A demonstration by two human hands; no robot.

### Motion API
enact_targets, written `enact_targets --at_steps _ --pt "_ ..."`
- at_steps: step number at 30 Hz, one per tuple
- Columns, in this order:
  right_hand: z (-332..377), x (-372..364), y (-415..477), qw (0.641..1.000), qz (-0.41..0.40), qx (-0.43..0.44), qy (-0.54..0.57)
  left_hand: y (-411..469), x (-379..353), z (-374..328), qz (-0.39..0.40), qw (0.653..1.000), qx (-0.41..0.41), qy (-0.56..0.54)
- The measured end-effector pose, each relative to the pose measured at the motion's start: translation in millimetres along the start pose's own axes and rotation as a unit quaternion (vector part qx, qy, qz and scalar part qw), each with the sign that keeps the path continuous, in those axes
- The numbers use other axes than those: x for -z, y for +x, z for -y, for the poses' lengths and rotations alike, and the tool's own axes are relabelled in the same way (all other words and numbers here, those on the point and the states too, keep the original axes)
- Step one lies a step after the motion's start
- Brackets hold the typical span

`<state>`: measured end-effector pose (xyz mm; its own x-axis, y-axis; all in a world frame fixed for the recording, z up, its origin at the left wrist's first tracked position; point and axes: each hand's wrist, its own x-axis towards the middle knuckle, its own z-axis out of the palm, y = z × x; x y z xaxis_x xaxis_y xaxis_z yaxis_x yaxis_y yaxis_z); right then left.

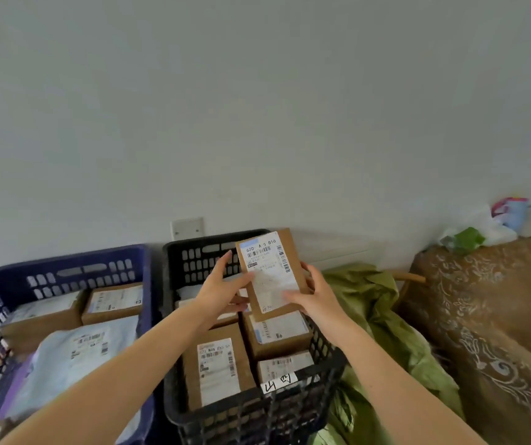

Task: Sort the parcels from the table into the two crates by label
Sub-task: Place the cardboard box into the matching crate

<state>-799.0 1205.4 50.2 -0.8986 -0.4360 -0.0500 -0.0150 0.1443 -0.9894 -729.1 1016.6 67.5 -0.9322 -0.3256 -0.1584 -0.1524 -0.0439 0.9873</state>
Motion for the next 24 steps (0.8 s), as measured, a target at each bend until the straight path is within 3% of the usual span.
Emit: enact_targets --at_steps 6,13,18,24 --pt "3.9 12.0 52.4 0.999 0.027 0.034 -0.005 42.9 0.2 -17.0 -0.024 0.998 -0.023 0.048" --pt "0.7 1.3 117.5 0.997 -0.007 0.051 -0.050 101.5 11.8 1.5 -0.140 0.989 -0.046 0.023" --pt "0.6 -5.1 171.3 0.996 -0.020 0.058 -0.071 141.5 28.5 14.4 -0.185 0.982 -0.008 0.025" --pt "-18.3 -21.0 226.9 0.993 -0.016 0.058 -0.106 168.3 40.0 37.9 -0.180 0.982 0.025 0.054"
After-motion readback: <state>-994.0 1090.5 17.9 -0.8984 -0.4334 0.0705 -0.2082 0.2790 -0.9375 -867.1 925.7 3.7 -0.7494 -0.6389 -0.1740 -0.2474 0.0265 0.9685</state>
